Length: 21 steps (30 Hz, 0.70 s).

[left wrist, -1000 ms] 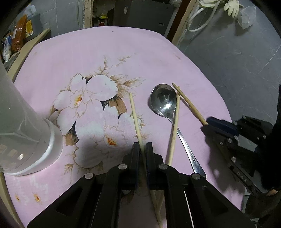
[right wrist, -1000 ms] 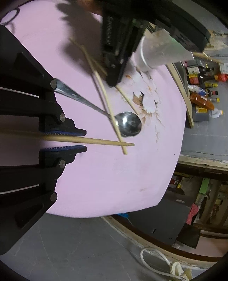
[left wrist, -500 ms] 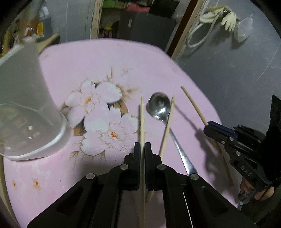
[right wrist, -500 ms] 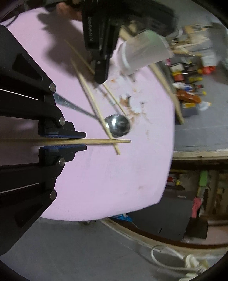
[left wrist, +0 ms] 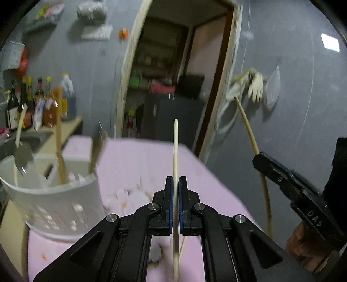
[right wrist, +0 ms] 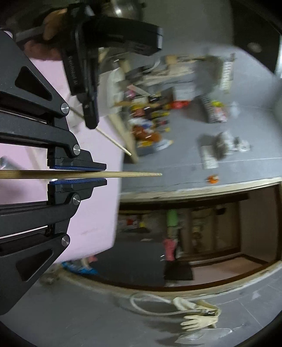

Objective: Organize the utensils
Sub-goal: 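Lift both chopsticks and carry them over the white utensil holder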

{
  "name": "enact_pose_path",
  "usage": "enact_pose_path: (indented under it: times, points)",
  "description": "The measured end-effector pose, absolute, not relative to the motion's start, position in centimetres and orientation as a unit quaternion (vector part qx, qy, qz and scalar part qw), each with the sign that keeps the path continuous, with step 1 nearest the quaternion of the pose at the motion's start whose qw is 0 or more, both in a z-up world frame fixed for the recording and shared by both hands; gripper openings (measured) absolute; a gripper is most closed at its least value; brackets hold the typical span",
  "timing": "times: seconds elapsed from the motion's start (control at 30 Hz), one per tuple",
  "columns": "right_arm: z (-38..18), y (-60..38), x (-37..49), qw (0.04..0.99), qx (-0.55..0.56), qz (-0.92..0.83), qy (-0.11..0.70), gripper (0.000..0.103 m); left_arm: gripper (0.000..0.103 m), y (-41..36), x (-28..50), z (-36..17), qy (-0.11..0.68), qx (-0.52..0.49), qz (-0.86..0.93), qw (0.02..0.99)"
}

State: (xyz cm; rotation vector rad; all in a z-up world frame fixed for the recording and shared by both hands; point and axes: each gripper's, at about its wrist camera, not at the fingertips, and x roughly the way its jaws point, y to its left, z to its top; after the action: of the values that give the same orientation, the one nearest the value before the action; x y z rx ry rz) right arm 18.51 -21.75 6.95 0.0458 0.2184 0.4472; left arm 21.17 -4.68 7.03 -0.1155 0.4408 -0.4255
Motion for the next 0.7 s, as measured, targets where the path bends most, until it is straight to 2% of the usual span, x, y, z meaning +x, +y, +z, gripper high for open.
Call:
enact_pose_path:
  times: [0.27,0.7]
  points:
    - [11.1,-18.9,19.5,0.965,0.049,0.258,0.013,0.004,0.002,-0.7,20.1,11.2,0.118,-0.050,-0.177,0.976]
    - [14.7,-10.8,23.4,0.935,0.092,0.336,-0.064,0.004,0.002,12.0,22.0,15.0,0.052,-0.092,-0.081,0.991]
